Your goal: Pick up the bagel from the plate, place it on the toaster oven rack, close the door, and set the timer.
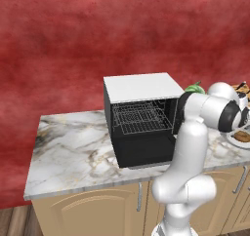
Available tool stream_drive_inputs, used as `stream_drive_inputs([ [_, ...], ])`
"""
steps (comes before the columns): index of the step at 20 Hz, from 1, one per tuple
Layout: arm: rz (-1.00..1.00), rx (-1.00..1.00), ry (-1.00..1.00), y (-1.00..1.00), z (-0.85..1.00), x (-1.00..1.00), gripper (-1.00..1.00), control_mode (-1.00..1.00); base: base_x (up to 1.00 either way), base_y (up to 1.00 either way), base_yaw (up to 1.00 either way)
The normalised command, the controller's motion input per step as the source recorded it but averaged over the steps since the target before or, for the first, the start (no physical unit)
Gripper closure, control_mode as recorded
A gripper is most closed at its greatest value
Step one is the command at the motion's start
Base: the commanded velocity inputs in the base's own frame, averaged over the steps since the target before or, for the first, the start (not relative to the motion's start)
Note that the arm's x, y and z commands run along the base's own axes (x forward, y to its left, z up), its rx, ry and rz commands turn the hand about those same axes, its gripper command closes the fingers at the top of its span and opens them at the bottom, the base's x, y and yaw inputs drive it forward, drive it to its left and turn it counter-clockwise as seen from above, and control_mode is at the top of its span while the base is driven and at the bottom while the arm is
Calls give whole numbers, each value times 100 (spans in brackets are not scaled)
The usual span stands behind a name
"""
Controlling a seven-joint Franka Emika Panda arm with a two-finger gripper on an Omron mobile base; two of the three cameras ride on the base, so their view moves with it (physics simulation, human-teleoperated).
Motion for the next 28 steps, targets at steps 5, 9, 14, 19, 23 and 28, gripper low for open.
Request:
stream_drive_inputs([
  [5,0,0,0,-13,-7,10,-100,-100,0,0,0],
  [9,0,0,0,-13,-10,1,-100,-100,0,0,0],
  [14,0,0,0,-1,-15,0,-100,-100,0,0,0],
  [19,0,0,0,0,-14,0,-100,-100,0,0,0],
  [23,0,0,0,0,-9,2,-100,-100,0,0,0],
  [28,0,0,0,0,-15,15,-100,-100,0,0,0],
])
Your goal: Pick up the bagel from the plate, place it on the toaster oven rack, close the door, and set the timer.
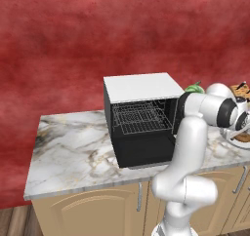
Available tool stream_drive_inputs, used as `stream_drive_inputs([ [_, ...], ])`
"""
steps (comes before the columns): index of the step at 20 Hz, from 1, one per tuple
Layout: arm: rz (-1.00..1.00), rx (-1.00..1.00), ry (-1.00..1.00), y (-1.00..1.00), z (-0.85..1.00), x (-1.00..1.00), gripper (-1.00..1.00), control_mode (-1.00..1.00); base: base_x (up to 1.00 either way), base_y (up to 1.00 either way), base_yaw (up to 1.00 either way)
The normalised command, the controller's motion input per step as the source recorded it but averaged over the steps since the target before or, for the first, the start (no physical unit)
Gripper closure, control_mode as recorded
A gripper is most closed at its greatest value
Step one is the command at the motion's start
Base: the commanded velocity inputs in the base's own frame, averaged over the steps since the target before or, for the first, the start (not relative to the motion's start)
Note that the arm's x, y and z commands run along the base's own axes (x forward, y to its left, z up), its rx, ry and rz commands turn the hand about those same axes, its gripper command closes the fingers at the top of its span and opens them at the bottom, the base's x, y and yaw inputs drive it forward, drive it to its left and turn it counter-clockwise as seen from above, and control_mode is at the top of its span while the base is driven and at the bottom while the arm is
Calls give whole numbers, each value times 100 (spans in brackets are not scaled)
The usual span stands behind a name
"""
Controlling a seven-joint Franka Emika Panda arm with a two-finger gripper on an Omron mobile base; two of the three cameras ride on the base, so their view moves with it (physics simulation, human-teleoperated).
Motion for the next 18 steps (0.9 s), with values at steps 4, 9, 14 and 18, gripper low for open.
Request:
stream_drive_inputs([
  [4,0,0,0,0,-27,23,-100,-100,0,0,0],
  [9,0,0,0,0,-32,27,-100,-100,0,0,0],
  [14,0,0,0,-1,-33,5,100,-100,0,0,0],
  [18,0,0,0,0,-33,0,100,-100,0,0,0],
])
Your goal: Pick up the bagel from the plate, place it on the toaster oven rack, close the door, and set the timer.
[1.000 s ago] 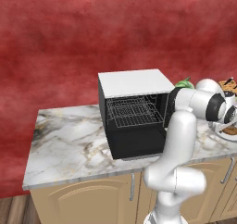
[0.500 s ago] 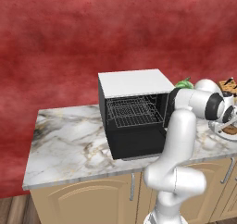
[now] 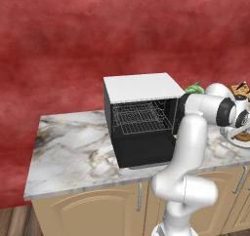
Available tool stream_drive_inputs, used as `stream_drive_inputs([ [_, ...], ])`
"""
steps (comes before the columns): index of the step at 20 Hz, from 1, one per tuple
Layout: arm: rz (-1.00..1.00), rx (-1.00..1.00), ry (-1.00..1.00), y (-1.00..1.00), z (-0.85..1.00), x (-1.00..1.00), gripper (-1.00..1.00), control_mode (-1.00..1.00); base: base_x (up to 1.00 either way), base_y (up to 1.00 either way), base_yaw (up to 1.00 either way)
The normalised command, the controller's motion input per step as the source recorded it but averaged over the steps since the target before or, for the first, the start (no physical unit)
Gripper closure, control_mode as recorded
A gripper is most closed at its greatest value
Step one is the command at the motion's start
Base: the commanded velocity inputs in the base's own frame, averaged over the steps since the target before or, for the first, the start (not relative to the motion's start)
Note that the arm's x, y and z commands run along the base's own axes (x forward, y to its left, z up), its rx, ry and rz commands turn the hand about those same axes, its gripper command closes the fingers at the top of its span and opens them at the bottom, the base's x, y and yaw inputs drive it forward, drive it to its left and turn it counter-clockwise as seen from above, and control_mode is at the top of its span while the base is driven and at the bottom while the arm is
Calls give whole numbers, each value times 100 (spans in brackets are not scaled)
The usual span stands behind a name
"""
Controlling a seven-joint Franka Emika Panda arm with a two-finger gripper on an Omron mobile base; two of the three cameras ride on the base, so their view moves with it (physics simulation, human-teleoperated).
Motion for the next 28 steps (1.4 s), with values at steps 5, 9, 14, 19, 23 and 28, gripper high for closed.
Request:
stream_drive_inputs([
  [5,0,0,0,0,-30,0,100,-100,0,0,0],
  [9,0,0,0,0,-30,-1,100,-100,0,0,0],
  [14,0,0,-5,1,-2,-7,100,-100,0,0,0],
  [19,0,0,-12,14,13,-6,100,-100,0,0,0],
  [23,0,0,-8,11,14,0,100,-100,0,0,0],
  [28,0,0,-8,22,37,-11,100,-100,0,0,0],
])
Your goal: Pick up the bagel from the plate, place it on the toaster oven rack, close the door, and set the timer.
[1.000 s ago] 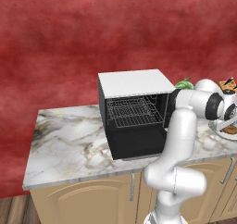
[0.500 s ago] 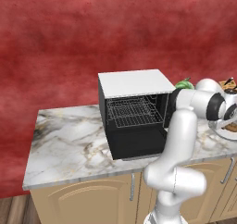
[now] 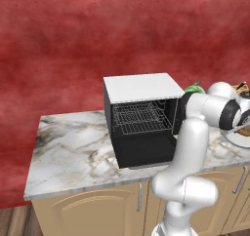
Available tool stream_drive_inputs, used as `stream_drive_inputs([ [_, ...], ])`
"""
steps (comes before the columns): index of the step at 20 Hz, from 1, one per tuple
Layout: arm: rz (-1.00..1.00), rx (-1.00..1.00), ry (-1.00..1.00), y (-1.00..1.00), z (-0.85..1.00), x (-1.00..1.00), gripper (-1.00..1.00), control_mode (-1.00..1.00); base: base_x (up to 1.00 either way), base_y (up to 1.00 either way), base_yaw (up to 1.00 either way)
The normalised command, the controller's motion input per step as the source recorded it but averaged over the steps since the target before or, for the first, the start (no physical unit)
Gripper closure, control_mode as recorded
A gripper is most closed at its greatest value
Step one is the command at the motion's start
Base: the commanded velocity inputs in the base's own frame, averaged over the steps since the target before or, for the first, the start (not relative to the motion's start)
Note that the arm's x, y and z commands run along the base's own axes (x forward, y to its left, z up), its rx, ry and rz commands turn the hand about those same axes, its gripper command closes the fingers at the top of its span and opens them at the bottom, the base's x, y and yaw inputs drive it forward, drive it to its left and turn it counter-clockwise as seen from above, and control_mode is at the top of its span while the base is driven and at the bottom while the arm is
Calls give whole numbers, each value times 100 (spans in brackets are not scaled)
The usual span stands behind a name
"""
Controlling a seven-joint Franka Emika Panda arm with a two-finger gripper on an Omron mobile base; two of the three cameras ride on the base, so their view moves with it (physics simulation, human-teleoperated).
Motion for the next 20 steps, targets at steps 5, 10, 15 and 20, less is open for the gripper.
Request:
stream_drive_inputs([
  [5,0,-5,-13,66,96,-44,100,-100,0,0,0],
  [10,0,-11,-3,89,98,-57,100,-100,0,0,0],
  [15,0,-14,2,100,85,-53,100,-100,0,0,0],
  [20,0,-10,7,100,81,-36,100,-100,0,0,0],
])
